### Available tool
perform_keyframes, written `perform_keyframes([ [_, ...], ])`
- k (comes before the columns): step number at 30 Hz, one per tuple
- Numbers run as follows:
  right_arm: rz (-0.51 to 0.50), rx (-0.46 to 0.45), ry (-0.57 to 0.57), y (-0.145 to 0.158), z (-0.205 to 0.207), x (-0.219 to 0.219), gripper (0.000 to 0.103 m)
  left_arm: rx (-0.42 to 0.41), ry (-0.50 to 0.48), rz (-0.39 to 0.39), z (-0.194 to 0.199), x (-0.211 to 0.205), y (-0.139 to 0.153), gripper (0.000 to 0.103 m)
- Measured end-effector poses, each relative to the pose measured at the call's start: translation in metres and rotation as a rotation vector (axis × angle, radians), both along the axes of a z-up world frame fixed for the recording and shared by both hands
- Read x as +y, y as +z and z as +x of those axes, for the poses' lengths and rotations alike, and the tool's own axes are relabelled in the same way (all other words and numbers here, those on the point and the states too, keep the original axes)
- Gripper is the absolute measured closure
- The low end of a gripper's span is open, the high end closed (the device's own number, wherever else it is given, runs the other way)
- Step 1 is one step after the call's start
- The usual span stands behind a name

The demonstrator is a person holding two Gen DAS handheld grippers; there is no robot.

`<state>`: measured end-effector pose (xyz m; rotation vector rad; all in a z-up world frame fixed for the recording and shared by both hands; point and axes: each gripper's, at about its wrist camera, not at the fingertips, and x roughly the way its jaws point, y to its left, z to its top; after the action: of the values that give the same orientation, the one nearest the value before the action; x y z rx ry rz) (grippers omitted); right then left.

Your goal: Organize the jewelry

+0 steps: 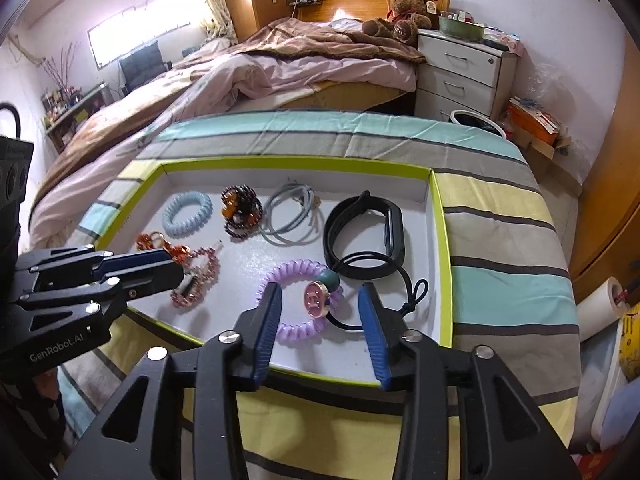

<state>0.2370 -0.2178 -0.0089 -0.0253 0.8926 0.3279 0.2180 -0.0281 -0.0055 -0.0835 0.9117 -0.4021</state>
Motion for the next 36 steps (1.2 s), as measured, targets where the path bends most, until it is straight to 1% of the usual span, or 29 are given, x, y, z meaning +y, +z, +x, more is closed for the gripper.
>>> perform_keyframes([
  [3, 0.012, -0.022, -0.009, 0.006, -0.005, -0.001, 0.062, -0.012, 0.023, 0.003, -0.007, 0.002, 0.007, 0.071],
  [6, 0.034, -0.050, -0.032, 0.014, -0.016, -0.003, 0.062, -0.028, 0.046, 0.010, -0.016, 0.005, 0.013, 0.070],
  [9, 0.056, -0.070, -0.050, 0.019, -0.027, -0.005, 0.062, -0.043, 0.077, 0.036, -0.027, 0.007, 0.018, 0.070],
  [13, 0.035, -0.118, -0.071, 0.026, -0.047, -0.002, 0.062, -0.069, 0.103, 0.061, -0.043, 0.009, 0.021, 0.070],
  [17, 0.029, -0.149, -0.090, 0.030, -0.063, 0.001, 0.062, -0.088, 0.164, 0.106, -0.058, 0.012, 0.023, 0.070],
  [22, 0.033, -0.161, -0.104, 0.032, -0.077, 0.004, 0.062, -0.113, 0.204, 0.106, -0.074, 0.017, 0.028, 0.070],
  [26, 0.040, -0.174, -0.112, 0.035, -0.088, 0.006, 0.062, -0.139, 0.247, 0.168, -0.084, 0.015, 0.032, 0.070],
  [31, 0.027, -0.194, -0.115, 0.036, -0.097, 0.009, 0.062, -0.152, 0.233, 0.167, -0.091, 0.014, 0.034, 0.070],
  [36, 0.031, -0.191, -0.118, 0.037, -0.099, 0.009, 0.062, -0.159, 0.232, 0.169, -0.094, 0.011, 0.035, 0.070],
])
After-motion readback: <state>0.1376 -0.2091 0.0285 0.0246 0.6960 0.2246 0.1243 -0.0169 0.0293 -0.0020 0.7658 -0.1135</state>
